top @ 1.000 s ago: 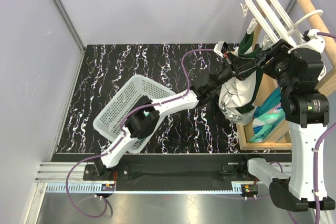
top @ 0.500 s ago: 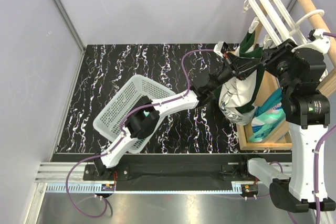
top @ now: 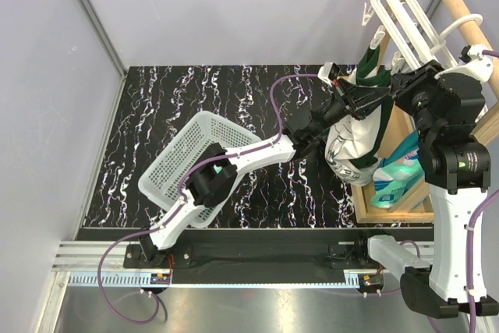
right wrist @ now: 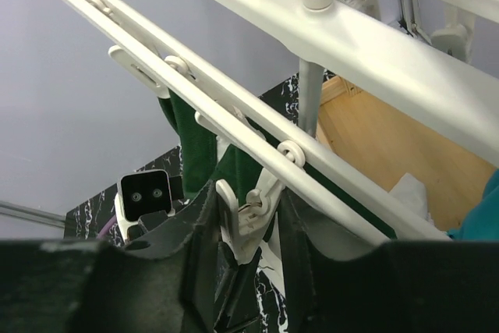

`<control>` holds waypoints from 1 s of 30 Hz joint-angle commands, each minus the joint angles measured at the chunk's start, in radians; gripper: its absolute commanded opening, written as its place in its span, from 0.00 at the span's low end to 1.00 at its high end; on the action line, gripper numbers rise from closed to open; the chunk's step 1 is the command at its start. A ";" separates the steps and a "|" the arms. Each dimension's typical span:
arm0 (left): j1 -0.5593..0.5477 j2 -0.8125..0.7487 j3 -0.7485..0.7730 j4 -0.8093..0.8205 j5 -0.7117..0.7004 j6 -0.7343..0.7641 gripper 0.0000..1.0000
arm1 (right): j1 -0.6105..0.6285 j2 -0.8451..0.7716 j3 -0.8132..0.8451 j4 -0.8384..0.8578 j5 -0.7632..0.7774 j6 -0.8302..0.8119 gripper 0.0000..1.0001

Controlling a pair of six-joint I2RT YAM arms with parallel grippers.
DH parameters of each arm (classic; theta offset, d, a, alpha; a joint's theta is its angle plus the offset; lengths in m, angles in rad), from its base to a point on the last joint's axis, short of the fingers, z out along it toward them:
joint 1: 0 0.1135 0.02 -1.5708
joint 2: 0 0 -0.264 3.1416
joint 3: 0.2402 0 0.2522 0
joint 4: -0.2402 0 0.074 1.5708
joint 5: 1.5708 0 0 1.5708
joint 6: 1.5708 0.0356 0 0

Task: Clip the socks to the hanger
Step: Open the clamp at the hanger.

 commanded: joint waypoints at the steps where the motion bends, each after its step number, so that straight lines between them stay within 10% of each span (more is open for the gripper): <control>1: 0.007 -0.055 0.026 0.141 0.011 -0.018 0.00 | -0.022 -0.011 -0.004 0.065 0.167 0.055 0.32; 6: 0.007 -0.057 0.021 0.139 0.010 -0.019 0.00 | -0.021 0.009 0.008 0.051 0.158 0.053 0.00; 30: 0.019 -0.032 0.059 0.014 0.034 0.010 0.47 | -0.022 0.058 0.117 -0.083 0.092 0.047 0.00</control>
